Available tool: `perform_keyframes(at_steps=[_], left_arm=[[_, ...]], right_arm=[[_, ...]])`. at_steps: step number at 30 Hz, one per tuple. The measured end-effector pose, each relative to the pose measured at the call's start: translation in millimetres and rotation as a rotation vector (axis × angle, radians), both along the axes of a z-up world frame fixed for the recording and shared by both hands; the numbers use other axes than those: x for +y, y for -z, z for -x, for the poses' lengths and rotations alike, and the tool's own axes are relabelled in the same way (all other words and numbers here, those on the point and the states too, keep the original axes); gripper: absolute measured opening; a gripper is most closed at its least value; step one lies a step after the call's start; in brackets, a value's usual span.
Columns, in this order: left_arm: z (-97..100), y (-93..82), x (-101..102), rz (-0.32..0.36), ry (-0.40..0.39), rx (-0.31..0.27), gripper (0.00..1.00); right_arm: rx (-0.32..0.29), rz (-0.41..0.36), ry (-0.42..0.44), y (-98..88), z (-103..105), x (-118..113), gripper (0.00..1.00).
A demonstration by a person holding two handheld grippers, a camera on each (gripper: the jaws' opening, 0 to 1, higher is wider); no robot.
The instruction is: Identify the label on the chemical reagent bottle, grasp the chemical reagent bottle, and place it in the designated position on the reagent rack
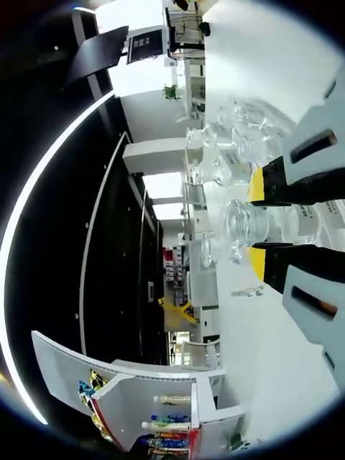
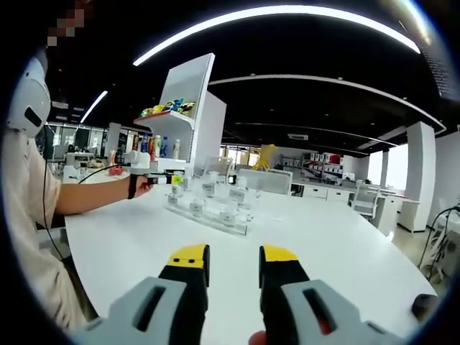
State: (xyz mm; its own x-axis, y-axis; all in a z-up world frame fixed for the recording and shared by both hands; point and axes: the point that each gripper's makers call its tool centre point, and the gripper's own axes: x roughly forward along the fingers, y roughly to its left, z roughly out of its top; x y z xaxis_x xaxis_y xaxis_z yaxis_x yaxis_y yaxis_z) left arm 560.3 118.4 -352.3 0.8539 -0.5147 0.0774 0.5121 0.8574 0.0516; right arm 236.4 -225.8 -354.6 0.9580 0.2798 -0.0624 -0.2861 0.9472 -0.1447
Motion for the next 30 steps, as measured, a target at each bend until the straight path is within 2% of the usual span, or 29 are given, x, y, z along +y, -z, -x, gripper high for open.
perform_keyframes(at_steps=[30], left_arm=[[1.9, 26.0, -1.7, -0.036, -0.018, 0.028, 0.19]], right_arm=[[-0.001, -0.004, 0.007, 1.7, 0.7, -5.1, 0.27]])
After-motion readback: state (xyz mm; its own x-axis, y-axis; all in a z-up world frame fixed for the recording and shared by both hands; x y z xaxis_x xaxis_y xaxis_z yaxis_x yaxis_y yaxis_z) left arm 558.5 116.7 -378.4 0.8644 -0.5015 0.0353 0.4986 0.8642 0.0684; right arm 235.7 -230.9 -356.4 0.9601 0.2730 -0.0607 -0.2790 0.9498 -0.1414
